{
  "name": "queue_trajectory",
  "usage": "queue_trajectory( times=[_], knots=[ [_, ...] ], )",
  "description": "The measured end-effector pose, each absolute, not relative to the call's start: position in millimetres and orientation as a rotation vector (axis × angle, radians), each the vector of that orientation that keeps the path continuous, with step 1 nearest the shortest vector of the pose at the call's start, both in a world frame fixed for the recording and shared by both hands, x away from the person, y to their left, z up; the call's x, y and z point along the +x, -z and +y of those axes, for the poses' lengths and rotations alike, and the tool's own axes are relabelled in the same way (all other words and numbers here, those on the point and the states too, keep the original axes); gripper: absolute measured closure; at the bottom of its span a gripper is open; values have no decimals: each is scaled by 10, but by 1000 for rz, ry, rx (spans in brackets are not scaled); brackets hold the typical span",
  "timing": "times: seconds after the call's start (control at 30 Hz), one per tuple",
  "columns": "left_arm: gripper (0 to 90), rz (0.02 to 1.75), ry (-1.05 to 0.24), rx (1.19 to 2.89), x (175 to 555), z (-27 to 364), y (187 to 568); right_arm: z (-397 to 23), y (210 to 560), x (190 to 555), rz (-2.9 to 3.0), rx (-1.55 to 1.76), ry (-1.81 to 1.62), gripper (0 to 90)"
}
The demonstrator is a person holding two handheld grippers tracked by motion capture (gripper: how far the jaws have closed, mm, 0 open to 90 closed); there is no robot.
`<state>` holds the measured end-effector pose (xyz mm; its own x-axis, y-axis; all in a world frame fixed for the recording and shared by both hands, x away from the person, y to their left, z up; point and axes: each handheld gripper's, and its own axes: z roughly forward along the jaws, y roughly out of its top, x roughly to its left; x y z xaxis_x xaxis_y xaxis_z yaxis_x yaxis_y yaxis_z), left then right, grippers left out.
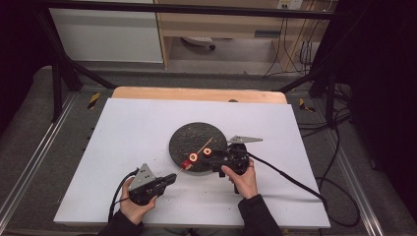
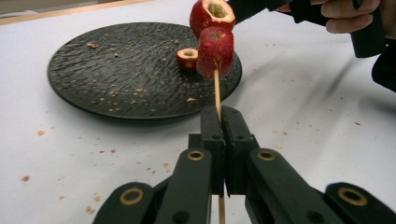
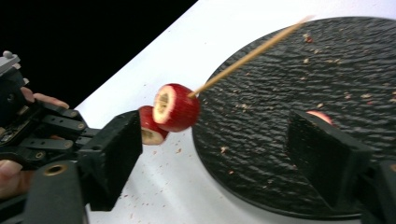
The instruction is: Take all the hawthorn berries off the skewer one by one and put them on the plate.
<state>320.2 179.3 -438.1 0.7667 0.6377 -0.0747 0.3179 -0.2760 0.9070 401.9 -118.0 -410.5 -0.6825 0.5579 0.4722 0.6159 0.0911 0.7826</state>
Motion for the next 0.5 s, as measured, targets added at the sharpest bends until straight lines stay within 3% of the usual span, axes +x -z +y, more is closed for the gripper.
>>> queue_trajectory(
  times=[0.5],
  knots=[
    [883,689,-360,1893,3147,1683,4390,-1126,4162,3985,-2193,-1181,1677,552]
  ],
)
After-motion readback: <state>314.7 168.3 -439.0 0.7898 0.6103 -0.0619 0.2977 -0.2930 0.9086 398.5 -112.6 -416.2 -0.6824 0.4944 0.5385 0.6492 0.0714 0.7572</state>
